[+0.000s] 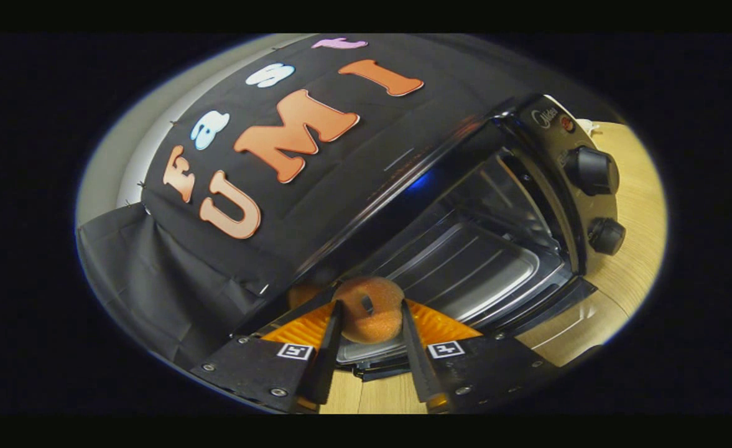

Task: Open the toaster oven, put the food inside, and close the toaster oven door.

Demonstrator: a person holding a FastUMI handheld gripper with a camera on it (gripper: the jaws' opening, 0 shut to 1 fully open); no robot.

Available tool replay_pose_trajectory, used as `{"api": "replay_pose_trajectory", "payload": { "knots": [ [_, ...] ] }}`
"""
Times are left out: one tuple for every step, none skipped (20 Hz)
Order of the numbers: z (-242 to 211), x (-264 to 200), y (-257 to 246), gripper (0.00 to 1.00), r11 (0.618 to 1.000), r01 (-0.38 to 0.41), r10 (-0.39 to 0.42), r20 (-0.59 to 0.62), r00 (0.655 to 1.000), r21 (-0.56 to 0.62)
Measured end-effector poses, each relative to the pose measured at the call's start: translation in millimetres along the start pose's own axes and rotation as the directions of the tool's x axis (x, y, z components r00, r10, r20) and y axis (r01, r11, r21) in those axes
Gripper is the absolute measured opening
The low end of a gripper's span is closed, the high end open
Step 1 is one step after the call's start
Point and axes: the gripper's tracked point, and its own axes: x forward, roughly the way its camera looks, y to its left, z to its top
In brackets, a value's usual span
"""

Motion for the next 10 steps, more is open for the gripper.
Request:
{"api": "replay_pose_trajectory", "payload": {
  "knots": [
    [2, 0, 1, 0.59, 1.0, 0.006, -0.006, 0.018, 1.0, -0.022],
    [4, -2, 1, 0.62, 0.999, 0.008, -0.006, 0.037, 0.999, -0.048],
    [7, -3, 1, 0.68, 0.997, 0.015, -0.012, 0.049, 0.999, -0.072],
    [8, -5, 0, 0.72, 0.996, 0.02, -0.015, 0.055, 0.998, -0.091],
    [9, -8, 0, 0.77, 0.995, 0.02, -0.014, 0.055, 0.998, -0.103],
    [10, -9, 2, 0.79, 0.993, 0.016, -0.01, 0.053, 0.999, -0.116],
    [10, -13, 0, 0.81, 0.992, 0.019, -0.012, 0.05, 0.999, -0.127],
    [10, -15, -1, 0.84, 0.99, 0.019, -0.013, 0.044, 0.999, -0.138],
    [8, -21, -2, 0.86, 0.988, 0.019, -0.015, 0.032, 0.999, -0.151],
    [7, -26, -1, 0.86, 0.985, 0.012, -0.009, 0.022, 1.0, -0.174]
  ]
}}
